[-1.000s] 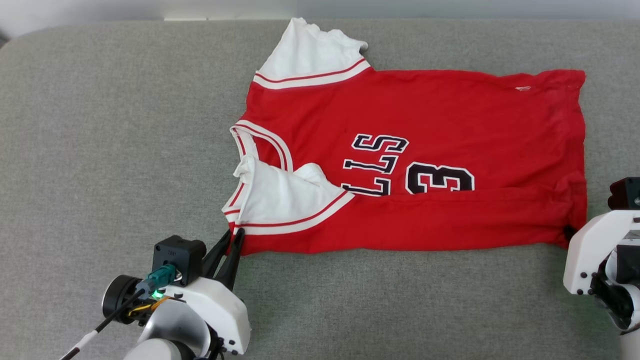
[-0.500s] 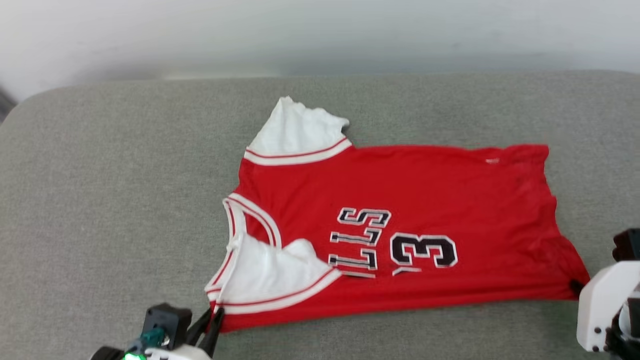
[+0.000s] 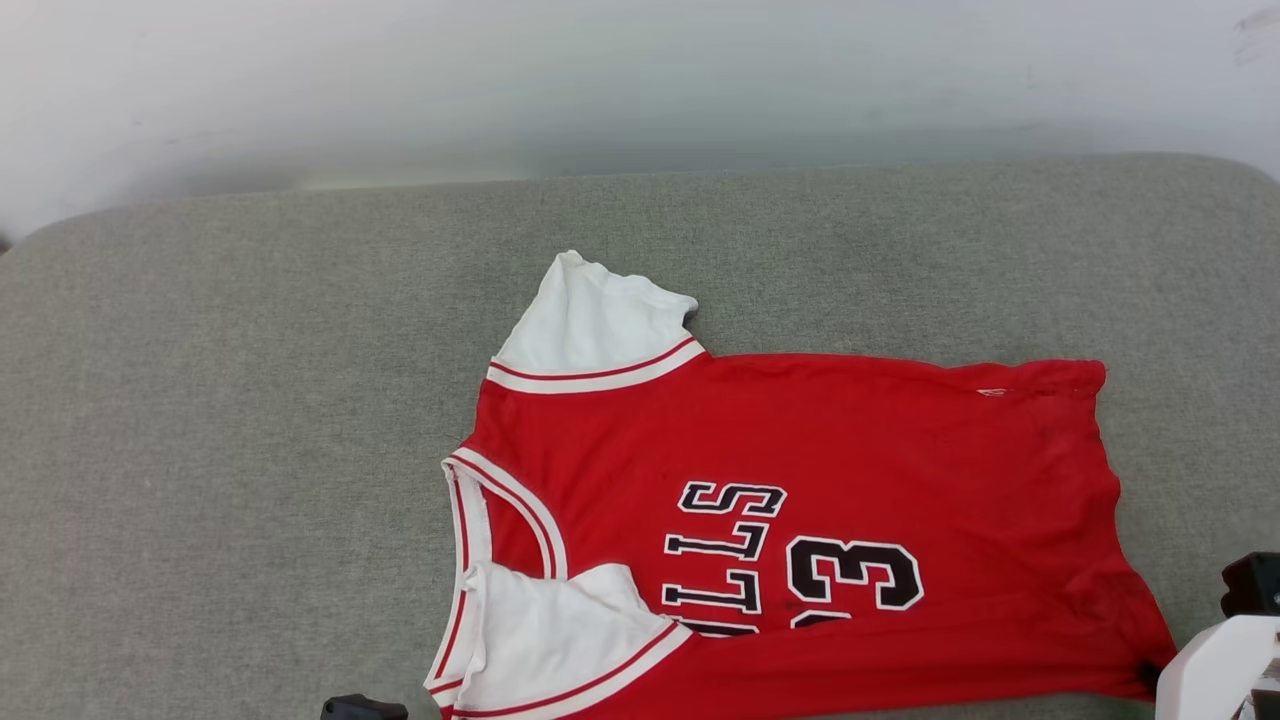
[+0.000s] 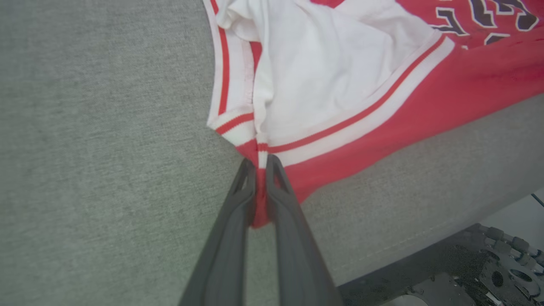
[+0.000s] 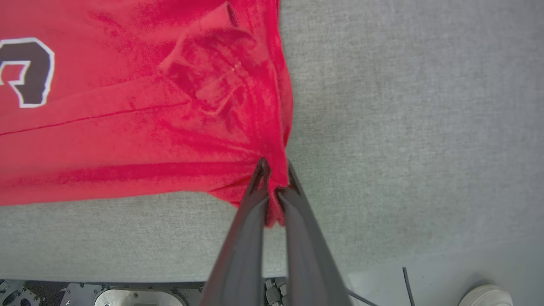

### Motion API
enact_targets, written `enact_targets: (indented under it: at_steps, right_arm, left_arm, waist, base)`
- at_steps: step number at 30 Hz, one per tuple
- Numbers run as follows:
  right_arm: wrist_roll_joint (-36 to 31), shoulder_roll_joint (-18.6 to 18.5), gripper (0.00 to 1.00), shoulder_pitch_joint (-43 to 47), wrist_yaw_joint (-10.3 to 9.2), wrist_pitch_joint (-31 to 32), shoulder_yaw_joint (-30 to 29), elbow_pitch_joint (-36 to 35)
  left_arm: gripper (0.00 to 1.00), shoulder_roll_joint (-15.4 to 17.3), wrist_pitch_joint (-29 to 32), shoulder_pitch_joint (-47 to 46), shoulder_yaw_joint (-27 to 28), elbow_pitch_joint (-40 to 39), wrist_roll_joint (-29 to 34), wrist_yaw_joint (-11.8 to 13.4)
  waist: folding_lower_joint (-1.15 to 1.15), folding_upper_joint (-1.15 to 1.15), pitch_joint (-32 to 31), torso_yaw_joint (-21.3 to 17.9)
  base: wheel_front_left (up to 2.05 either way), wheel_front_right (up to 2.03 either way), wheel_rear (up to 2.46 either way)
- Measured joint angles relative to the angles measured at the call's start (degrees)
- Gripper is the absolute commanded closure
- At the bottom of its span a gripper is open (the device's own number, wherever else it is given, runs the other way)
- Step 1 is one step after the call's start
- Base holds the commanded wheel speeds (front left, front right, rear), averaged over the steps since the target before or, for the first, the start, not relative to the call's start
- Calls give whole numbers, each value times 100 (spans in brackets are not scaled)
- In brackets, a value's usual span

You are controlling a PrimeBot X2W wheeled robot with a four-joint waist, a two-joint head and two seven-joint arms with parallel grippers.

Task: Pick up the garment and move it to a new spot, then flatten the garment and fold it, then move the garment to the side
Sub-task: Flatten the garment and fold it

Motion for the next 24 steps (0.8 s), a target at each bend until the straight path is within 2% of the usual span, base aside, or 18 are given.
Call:
enact_targets:
  at_steps: [5,6,7,8,9,15,19,24]
  right_arm:
    - [-48,8,100,-1,0,-129,52,245]
    - [-54,9,60,-5,0,-156,55,275]
    - [-59,9,0,-10,1,-179,59,309]
    - [-62,8,0,-12,0,-200,66,345]
    - [-63,9,0,-16,0,-237,69,367]
    - [-47,-2,0,-165,-2,-539,54,369]
    - [58,2,0,-325,-2,-925,52,169]
    - [167,-9,0,-591,-2,-1758,192,-175]
  left_arm:
    - [100,-85,-60,-68,-37,313,-43,-127]
    - [100,-93,-86,-88,-35,359,-43,-135]
    - [56,-105,-104,-98,-34,414,-51,-158]
    - [10,-118,-111,-105,-34,461,-53,-170]
    - [0,-120,-127,-112,-36,510,-51,-172]
    - [0,-185,-479,-202,122,606,-93,-164]
    - [0,-194,-1068,-357,466,502,-43,-70]
    - [0,-314,-1876,-495,818,293,30,-119]
  waist:
    - [0,0,31,-20]
    - [0,0,36,-21]
    - [0,0,37,-22]
    - [0,0,37,-22]
    - [0,0,39,-23]
    - [0,0,-35,-18]
    - [0,0,-148,1]
    - [0,0,-272,-7]
  base:
    - [0,0,0]
    - [0,0,0]
    - [0,0,0]
    - [0,0,0]
    - [0,0,0]
    - [0,0,0]
    - [0,0,0]
    - [0,0,0]
